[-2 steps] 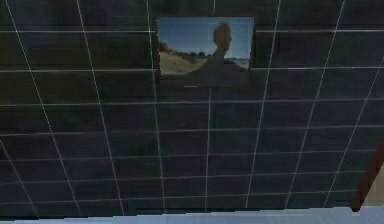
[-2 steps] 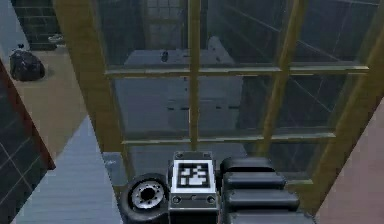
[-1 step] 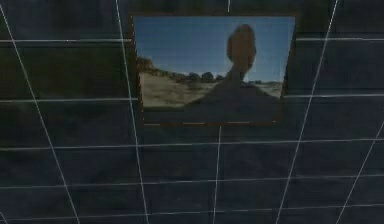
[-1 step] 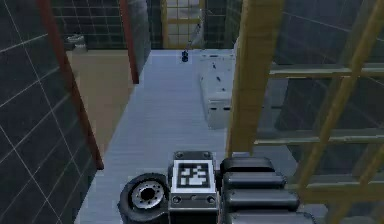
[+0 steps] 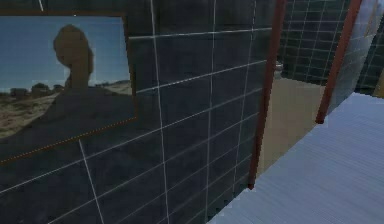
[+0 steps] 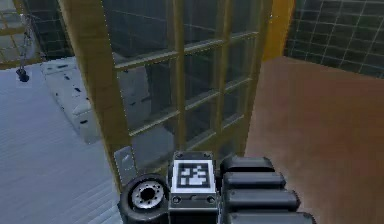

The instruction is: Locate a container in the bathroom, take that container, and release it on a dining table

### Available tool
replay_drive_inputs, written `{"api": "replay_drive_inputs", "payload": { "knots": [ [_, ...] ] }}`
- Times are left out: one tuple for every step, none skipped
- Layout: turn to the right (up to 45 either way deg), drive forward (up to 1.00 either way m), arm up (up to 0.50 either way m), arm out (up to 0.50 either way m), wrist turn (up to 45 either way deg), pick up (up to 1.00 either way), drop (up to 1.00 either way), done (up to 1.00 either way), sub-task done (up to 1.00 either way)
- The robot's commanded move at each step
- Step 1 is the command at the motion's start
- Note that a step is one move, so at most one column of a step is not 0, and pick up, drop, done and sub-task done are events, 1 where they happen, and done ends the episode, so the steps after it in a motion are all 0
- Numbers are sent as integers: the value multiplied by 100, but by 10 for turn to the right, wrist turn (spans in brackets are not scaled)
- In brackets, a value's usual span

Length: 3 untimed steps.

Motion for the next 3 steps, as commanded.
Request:
{"api": "replay_drive_inputs", "payload": {
  "knots": [
    [0,40,0,0,0,0,0,0,0],
    [450,0,0,0,0,0,0,0,0],
    [0,100,0,0,0,0,0,0,0]
  ]
}}
